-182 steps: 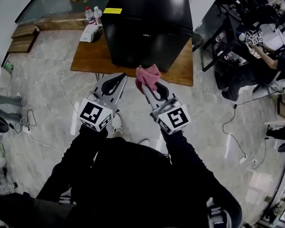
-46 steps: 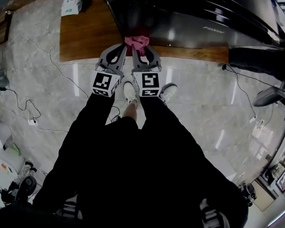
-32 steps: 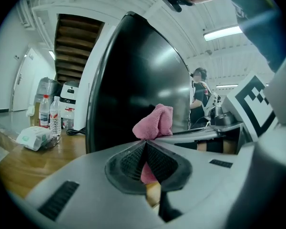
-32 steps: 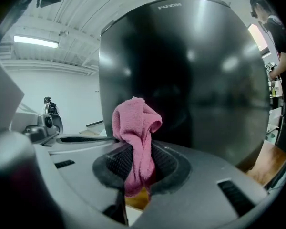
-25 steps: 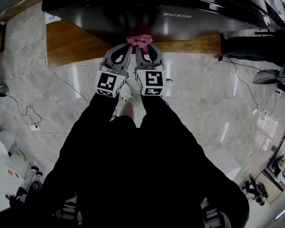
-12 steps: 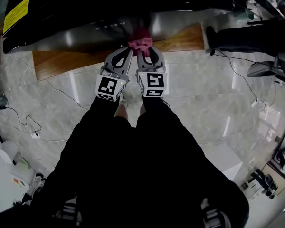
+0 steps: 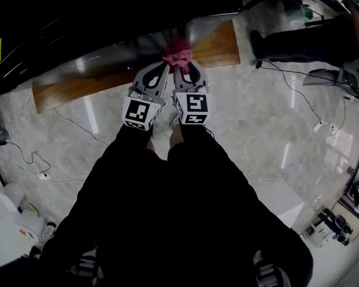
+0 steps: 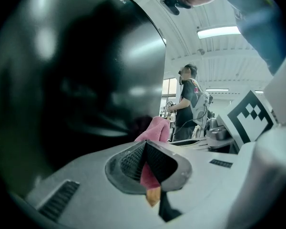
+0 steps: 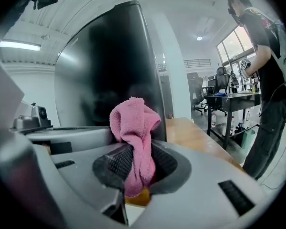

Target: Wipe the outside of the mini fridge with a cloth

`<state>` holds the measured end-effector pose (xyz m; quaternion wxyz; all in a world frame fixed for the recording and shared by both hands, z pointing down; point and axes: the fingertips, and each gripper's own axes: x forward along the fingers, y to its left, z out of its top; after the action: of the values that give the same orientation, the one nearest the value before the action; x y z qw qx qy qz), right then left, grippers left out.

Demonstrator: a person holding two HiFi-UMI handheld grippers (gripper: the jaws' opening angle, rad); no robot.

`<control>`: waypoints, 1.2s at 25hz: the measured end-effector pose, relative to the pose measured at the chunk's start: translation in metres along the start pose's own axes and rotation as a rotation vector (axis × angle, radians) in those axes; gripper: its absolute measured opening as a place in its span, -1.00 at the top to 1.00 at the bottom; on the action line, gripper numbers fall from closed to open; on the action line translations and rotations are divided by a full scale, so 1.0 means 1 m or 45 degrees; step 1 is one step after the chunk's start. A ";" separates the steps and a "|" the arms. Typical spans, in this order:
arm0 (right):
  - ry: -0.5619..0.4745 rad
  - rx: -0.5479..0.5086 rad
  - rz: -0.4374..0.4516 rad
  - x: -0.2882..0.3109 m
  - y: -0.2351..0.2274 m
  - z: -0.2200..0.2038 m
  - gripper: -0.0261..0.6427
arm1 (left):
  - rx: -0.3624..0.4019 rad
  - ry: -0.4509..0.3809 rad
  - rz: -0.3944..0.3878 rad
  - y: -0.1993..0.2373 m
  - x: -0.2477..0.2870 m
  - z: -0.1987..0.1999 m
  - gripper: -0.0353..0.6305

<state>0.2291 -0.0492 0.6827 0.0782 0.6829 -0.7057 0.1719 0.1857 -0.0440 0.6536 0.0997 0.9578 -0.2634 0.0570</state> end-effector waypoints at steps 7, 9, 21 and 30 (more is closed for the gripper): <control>-0.004 -0.037 0.084 -0.001 -0.032 -0.001 0.65 | 0.008 0.008 0.012 -0.017 0.033 -0.001 0.88; -0.016 -0.075 0.136 -0.007 -0.040 0.003 0.66 | 0.015 0.014 0.018 -0.022 0.038 0.001 0.88; -0.193 -0.148 0.282 -0.100 -0.090 0.130 0.66 | 0.040 -0.047 -0.006 -0.083 0.018 0.125 0.88; -0.252 -0.241 0.453 -0.151 -0.084 0.210 0.66 | 0.082 -0.098 -0.064 -0.150 -0.004 0.210 0.88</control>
<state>0.3463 0.0185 0.4469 0.0407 0.5507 -0.8323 0.0482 0.2712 0.0382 0.4245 0.0599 0.9684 -0.2409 0.0262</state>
